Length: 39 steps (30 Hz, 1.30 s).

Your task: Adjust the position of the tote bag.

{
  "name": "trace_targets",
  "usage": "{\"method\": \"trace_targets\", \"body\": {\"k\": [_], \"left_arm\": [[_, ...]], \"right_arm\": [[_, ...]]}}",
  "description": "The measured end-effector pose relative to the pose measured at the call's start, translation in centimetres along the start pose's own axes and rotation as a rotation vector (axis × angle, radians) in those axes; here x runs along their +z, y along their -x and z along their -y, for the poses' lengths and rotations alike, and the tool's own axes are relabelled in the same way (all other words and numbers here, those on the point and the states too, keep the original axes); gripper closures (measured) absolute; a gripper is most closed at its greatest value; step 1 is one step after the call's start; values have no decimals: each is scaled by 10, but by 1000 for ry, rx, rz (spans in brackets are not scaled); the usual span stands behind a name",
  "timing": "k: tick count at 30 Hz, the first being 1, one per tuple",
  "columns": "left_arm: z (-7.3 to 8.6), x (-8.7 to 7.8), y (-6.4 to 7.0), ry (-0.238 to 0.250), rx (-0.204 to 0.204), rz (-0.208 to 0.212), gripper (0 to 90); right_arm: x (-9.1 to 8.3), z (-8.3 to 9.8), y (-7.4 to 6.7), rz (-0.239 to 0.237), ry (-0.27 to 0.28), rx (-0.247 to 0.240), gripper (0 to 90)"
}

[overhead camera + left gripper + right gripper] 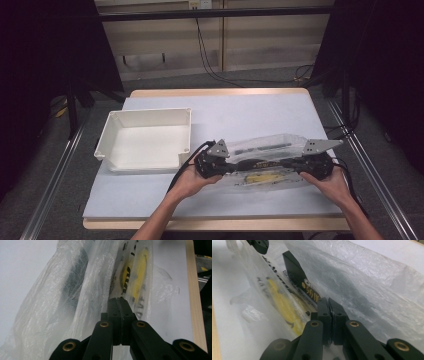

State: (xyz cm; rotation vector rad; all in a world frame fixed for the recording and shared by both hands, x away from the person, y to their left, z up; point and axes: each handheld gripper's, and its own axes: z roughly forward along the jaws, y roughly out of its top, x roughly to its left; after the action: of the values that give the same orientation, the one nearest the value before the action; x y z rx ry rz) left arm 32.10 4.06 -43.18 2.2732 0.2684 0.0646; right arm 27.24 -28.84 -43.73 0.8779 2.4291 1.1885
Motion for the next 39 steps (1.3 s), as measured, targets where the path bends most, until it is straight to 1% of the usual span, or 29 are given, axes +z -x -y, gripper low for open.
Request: {"method": "trace_targets", "body": {"k": [4, 7, 11, 12, 13, 14, 15, 16, 17, 18, 19, 20, 21, 22, 23, 24, 25, 26, 27, 28, 29, 30, 31, 34, 35, 36, 37, 38, 39], "left_arm": [[-5, -3, -9, 13, -18, -15, 900], [-11, -6, -16, 24, -34, -45, 899], [-13, -2, -29, 31, -62, -66, 895], [-13, 0, -32, 34, -76, -69, 896], [-13, 0, -32, 34, -76, -69, 897], [-11, 5, -39, 18, -88, -83, 897], [-11, 5, -39, 18, -88, -83, 898], [-9, 9, -45, 6, -105, -87, 898], [-9, 10, -48, 7, -115, -88, 897], [-9, 10, -48, 7, -115, -88, 897], [-8, 12, -53, -2, -130, -106, 898], [-8, 13, -55, -5, -135, -109, 898], [-7, 15, -55, -4, -150, -113, 897], [-7, 16, -57, -16, -137, -120, 897], [-6, 18, -58, -31, -134, -126, 897], [-6, 18, -58, -31, -134, -126, 897], [-5, 21, -58, -29, -145, -123, 897], [-5, 25, -59, -44, -150, -134, 898], [-5, 25, -59, -44, -150, -134, 898], [-4, 27, -59, -59, -146, -129, 898], [-2, 30, -59, -82, -140, -147, 900], [-2, 30, -59, -82, -140, -147, 900], [1, 33, -60, -99, -146, -146, 900], [5, 36, -60, -135, -160, -150, 900], [7, 36, -61, -150, -162, -150, 900], [9, 36, -61, -164, -159, -148, 900], [10, 36, -60, -166, -169, -142, 900], [12, 35, -60, -171, -159, -140, 900], [13, 34, -58, -181, -160, -145, 900]], "right_arm": [[1, -7, 5, 18, 16, -1, 895], [1, -15, 10, 28, 34, -4, 895], [6, -21, 20, 52, 42, 8, 894], [7, -21, 23, 57, 45, 11, 895], [9, -22, 26, 58, 46, 19, 898], [11, -22, 29, 70, 44, 21, 899], [12, -21, 32, 76, 46, 30, 900], [13, -21, 36, 77, 49, 38, 900], [15, -21, 39, 87, 47, 38, 900], [16, -21, 42, 99, 42, 40, 900], [18, -21, 45, 102, 38, 45, 900], [20, -21, 48, 104, 35, 53, 900], [21, -20, 51, 110, 30, 55, 900], [23, -19, 54, 114, 25, 62, 900], [25, -18, 57, 120, 26, 70, 900], [25, -18, 57, 120, 26, 70, 900], [26, -17, 60, 128, 25, 82, 900], [28, -15, 66, 140, 22, 96, 900], [29, -14, 69, 140, 19, 103, 900], [29, -14, 69, 140, 19, 103, 900], [32, -10, 75, 158, -4, 113, 900], [32, -10, 75, 158, -4, 113, 900], [36, -6, 80, 163, -22, 126, 900], [38, 2, 87, 184, -43, 158, 900], [38, 6, 90, 182, -51, 172, 900], [38, 10, 91, 192, -61, 178, 900], [38, 14, 93, 204, -73, 180, 900], [37, 18, 94, 201, -75, 192, 900], [36, 21, 95, 199, -76, 205, 900]]}}
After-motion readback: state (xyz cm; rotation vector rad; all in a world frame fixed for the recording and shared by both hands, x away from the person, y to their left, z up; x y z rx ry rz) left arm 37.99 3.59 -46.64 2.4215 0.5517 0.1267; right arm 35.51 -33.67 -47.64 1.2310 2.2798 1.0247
